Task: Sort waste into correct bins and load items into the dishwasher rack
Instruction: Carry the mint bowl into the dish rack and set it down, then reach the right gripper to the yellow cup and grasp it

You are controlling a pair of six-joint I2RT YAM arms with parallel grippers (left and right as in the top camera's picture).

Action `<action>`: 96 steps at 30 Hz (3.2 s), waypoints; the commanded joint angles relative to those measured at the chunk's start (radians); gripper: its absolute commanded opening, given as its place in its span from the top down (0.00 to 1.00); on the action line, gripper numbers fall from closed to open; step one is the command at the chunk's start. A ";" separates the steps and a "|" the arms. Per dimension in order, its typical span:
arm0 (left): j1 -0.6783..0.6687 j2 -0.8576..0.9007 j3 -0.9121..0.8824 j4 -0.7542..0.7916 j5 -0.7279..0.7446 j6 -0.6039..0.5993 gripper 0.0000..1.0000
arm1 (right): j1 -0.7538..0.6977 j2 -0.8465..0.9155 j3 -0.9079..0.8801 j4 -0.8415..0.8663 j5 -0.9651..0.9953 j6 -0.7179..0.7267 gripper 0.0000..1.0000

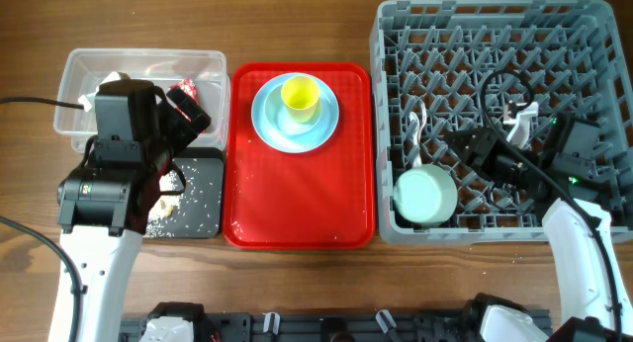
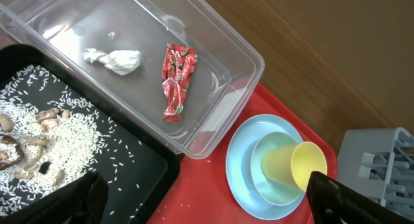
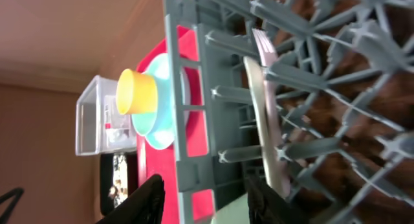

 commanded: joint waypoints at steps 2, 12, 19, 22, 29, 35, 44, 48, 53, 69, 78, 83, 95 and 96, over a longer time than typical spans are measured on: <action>0.004 0.001 0.015 0.003 0.005 0.012 0.00 | -0.008 0.005 0.099 -0.102 0.042 -0.035 0.56; 0.004 0.001 0.015 0.003 0.005 0.012 0.00 | 0.303 0.117 0.799 -0.601 0.539 -0.157 0.49; 0.004 0.001 0.015 0.003 0.005 0.012 0.00 | 0.699 0.580 1.265 -0.685 0.611 -0.305 0.46; 0.004 0.001 0.015 0.003 0.005 0.012 0.00 | 0.798 0.702 1.275 -0.571 0.688 -0.311 0.50; 0.004 0.001 0.015 0.003 0.005 0.012 0.00 | 0.931 0.918 1.272 -0.443 0.788 -0.336 0.59; 0.004 0.001 0.015 0.003 0.005 0.012 0.00 | 0.938 1.014 1.269 -0.427 0.814 -0.336 0.62; 0.004 0.001 0.015 0.003 0.005 0.012 0.00 | 0.941 1.045 1.268 -0.435 0.814 -0.336 0.75; 0.004 0.001 0.015 0.003 0.005 0.012 0.00 | 0.941 1.020 1.268 -0.435 0.814 -0.335 0.76; 0.004 0.001 0.015 0.003 0.005 0.012 0.00 | 0.944 0.911 1.268 -0.402 0.815 -0.340 0.76; 0.004 0.001 0.015 0.003 0.005 0.012 0.00 | 0.977 0.912 1.183 -0.415 0.762 -0.333 0.80; 0.004 0.001 0.015 0.003 0.005 0.012 0.00 | 0.989 0.912 1.025 -0.291 0.762 -0.336 0.74; 0.004 0.001 0.015 0.003 0.005 0.012 0.00 | 0.989 0.912 1.021 -0.274 0.808 -0.334 0.80; 0.004 0.001 0.015 0.003 0.005 0.012 0.00 | 0.980 0.761 1.077 -0.348 0.687 -0.308 0.96; 0.004 0.001 0.015 0.003 0.005 0.012 0.00 | 0.975 0.721 1.077 -0.350 0.658 -0.302 0.96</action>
